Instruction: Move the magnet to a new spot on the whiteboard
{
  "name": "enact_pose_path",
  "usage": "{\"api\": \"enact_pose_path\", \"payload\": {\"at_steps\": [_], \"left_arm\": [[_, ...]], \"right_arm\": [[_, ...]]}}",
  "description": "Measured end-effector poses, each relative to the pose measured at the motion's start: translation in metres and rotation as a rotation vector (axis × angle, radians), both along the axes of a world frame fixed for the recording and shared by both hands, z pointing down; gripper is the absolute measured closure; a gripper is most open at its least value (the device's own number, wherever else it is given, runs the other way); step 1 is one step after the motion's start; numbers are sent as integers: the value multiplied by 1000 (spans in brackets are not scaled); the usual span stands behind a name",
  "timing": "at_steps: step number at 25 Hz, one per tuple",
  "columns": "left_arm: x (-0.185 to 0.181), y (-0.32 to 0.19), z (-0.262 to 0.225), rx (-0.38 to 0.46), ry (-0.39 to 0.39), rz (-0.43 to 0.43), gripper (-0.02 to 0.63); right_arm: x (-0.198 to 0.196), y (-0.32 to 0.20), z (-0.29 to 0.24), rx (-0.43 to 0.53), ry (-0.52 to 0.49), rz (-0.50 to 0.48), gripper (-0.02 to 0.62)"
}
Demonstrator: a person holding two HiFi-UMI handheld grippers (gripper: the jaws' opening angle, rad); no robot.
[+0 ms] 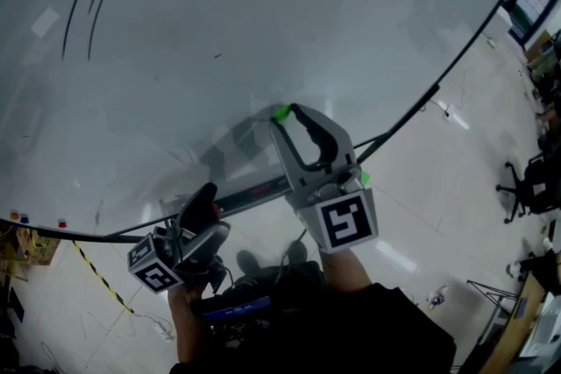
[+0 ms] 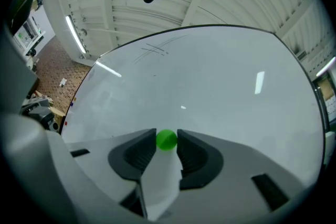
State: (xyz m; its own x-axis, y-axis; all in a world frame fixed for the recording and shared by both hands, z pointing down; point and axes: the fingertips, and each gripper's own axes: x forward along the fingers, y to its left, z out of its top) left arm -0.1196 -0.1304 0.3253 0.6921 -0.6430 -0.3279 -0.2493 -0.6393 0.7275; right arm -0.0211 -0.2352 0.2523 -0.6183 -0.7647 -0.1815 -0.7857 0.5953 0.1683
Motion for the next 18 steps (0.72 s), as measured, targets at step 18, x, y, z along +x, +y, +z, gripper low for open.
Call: {"api": "enact_pose_path", "payload": {"at_steps": [18], "left_arm": [[1,-3,-3,-24,5,1,166]], "right_arm": [[-5,-2,-12,135,112,129,445]]}}
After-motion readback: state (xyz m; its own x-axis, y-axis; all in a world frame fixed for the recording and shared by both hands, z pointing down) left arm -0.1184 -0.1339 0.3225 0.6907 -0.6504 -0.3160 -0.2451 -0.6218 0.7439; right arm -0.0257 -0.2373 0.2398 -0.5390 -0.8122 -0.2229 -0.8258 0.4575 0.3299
